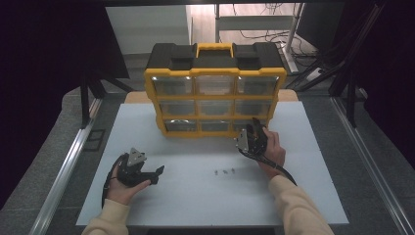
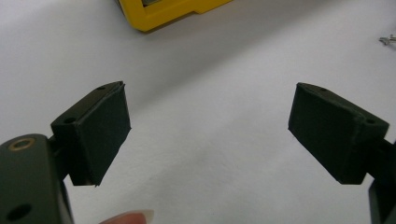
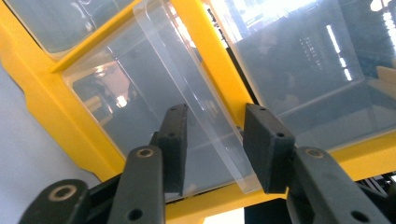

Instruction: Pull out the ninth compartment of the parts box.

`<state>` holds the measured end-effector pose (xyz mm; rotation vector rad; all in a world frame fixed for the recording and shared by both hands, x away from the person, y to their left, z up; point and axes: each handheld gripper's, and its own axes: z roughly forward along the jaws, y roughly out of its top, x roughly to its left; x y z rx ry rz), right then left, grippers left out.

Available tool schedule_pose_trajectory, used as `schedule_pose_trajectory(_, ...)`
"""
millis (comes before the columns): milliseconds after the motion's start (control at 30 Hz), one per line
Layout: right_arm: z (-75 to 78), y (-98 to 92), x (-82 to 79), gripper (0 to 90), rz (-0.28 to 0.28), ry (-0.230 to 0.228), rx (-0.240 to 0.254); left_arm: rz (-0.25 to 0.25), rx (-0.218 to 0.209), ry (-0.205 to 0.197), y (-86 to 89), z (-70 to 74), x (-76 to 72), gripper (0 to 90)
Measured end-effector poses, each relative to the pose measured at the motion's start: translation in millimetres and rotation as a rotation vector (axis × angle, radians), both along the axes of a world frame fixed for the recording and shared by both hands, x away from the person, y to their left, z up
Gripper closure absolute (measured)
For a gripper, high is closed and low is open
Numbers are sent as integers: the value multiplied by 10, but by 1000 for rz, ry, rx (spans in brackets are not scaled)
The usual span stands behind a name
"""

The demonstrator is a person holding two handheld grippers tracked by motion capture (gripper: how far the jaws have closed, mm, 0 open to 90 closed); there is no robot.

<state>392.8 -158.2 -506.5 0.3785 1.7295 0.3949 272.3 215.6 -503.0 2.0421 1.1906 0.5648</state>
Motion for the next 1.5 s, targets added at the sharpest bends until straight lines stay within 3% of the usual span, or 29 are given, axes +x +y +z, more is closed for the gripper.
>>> schedule_pose_trajectory(400, -8, -4, 2, 651, 5, -19, -6, 2, -1, 1, 7, -1, 2, 132)
schedule_pose_trajectory(500, -18, -5, -2, 665, 8, -27, -37, 1, 2, 1, 7, -3, 2, 132)
schedule_pose_trajectory(800, -19, -9, -20, 701, 16, -33, -45, 1, 3, 2, 9, -6, 6, 132)
schedule_pose_trajectory(1500, -47, -29, -80, 713, 41, -59, -68, 1, 9, 3, 16, -9, 7, 134)
